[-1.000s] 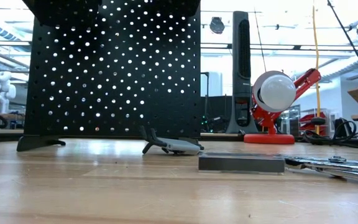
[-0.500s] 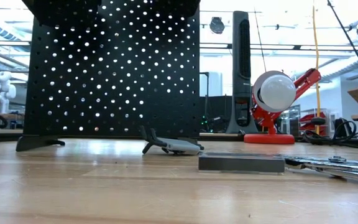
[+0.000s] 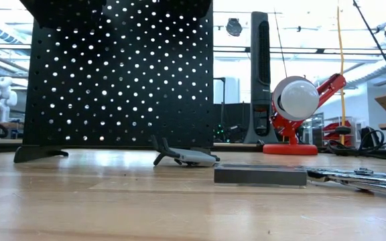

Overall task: Hang tools onto peg board
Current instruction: Assemble the tool holder on the pegboard

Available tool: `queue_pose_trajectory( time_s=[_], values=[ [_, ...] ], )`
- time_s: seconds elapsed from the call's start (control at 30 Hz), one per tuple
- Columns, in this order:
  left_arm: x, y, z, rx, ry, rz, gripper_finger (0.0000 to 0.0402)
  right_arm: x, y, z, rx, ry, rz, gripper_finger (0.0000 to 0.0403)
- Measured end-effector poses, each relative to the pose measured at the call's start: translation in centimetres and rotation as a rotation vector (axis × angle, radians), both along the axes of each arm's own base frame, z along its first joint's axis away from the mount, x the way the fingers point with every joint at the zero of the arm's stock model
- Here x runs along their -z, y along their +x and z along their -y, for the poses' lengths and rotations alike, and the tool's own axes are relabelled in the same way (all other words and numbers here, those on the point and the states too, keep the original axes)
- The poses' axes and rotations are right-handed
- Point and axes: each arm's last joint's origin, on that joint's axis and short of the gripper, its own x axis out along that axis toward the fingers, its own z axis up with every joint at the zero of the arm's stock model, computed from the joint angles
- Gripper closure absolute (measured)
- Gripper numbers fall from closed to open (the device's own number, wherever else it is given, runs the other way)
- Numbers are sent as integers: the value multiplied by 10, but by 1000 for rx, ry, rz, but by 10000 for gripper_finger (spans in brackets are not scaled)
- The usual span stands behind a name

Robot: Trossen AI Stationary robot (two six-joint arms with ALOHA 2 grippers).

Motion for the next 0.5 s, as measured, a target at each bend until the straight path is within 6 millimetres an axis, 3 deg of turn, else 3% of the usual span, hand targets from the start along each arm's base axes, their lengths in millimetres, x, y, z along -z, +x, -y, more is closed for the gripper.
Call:
queue_pose_trajectory(
  time_s=[0.37,0.5],
  values=[
    [0,0,0,16,-2,-1,337,-4,-2,3,-13,-57,-106,403],
    [0,-1,0,18,-2,-2,337,-21,-12,6,-7,-62,-109,403]
  ],
)
